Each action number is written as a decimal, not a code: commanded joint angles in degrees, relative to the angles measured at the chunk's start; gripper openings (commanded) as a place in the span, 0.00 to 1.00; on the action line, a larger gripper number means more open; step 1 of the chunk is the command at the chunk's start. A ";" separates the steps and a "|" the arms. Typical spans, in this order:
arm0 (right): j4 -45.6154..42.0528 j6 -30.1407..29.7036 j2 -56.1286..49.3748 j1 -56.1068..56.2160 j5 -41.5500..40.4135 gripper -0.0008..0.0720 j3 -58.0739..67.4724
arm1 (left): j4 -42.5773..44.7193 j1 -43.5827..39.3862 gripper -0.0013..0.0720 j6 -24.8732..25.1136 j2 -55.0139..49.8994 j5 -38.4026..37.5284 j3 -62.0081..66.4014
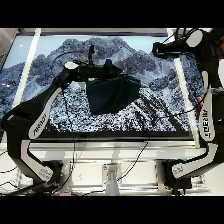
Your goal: Fold the clothes and pants, and hang the long-sleeved shirts on hangers.
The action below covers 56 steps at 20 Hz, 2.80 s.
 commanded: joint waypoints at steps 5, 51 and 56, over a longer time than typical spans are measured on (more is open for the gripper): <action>7.74 1.53 -4.28 -14.56 15.08 0.08 -0.22 | 27.80 2.36 0.05 0.50 4.66 -1.51 0.02; 27.19 -21.00 -22.93 -5.70 23.15 0.87 0.42 | 76.67 -16.76 0.05 -11.47 18.29 -11.34 -0.04; 25.94 -20.72 -22.21 -4.83 26.29 0.94 4.35 | 76.65 -16.79 0.05 -11.47 18.29 -11.32 -0.04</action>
